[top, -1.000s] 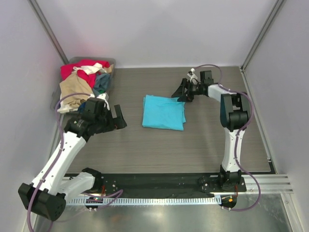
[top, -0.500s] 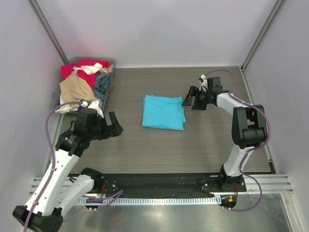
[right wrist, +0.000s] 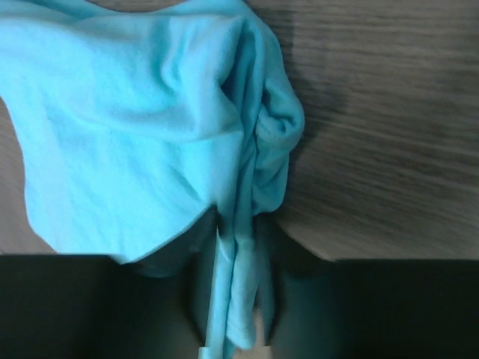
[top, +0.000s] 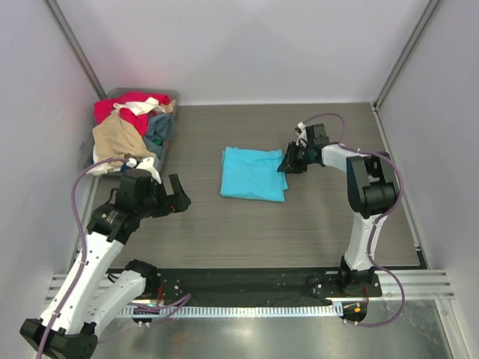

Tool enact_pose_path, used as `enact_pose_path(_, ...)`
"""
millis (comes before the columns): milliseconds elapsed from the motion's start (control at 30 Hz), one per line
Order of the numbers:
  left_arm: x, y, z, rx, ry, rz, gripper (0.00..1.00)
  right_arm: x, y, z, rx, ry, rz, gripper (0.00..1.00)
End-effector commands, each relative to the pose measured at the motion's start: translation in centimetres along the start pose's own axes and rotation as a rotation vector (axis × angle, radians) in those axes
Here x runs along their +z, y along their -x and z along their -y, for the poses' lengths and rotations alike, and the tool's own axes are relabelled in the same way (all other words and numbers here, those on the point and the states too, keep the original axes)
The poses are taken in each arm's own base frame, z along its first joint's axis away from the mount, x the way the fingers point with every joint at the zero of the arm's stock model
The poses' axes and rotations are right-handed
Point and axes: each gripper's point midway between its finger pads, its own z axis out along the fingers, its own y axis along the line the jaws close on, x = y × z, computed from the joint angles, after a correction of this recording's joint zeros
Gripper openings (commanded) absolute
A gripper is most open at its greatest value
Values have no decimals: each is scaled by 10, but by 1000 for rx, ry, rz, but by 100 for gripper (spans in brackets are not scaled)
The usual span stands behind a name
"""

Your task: Fold and stack the t-shirts

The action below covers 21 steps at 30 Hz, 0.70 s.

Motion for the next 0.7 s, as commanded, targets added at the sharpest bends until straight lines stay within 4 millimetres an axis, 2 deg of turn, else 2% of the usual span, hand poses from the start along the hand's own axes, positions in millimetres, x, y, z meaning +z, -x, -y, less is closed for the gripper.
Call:
enact_pose_path(0,0,10,3,2,-14,49,100,18,1,12,9,-77,6,24)
enact_pose_path(33,0,10,3,2,-12,50,100,20,1,16,11,-95,6,10)
enact_pose_path(67,0,10,3,3,-13,48,100,21,2,22,3,-126,5,4)
enact_pose_path(100,0,10,3,1,-14,50,100,14,0,46,-17,-250,-7,1)
enact_pose_path(167,-1,10,4,0,-17,52,100,0,10,67,-44,-379,9,1)
enact_pose_path(233,-2,13,-1,-3,4,71,100,-21,30,99,-55,-528,66,1)
enact_pose_path(267,-2,13,0,-3,-2,75,100,-29,35,105,-48,-555,73,1)
enact_pose_path(333,-1,12,2,0,-12,72,100,-51,59,125,-47,-649,127,1)
enact_pose_path(400,1,12,2,1,-9,67,100,-65,72,142,-56,-739,153,1)
enact_pose_path(467,1,10,4,2,-25,54,100,-89,97,165,-90,-891,205,1)
enact_pose_path(567,1,10,6,2,-33,51,100,-108,129,193,-154,-1032,221,1)
enact_pose_path(600,2,9,5,2,-30,49,100,-105,138,197,-191,-1038,210,1)
enact_pose_path(633,2,9,6,3,-33,47,100,-107,157,212,-197,-1065,226,1)
enact_pose_path(667,3,9,6,5,-32,46,100,-109,166,222,-209,-1083,223,1)
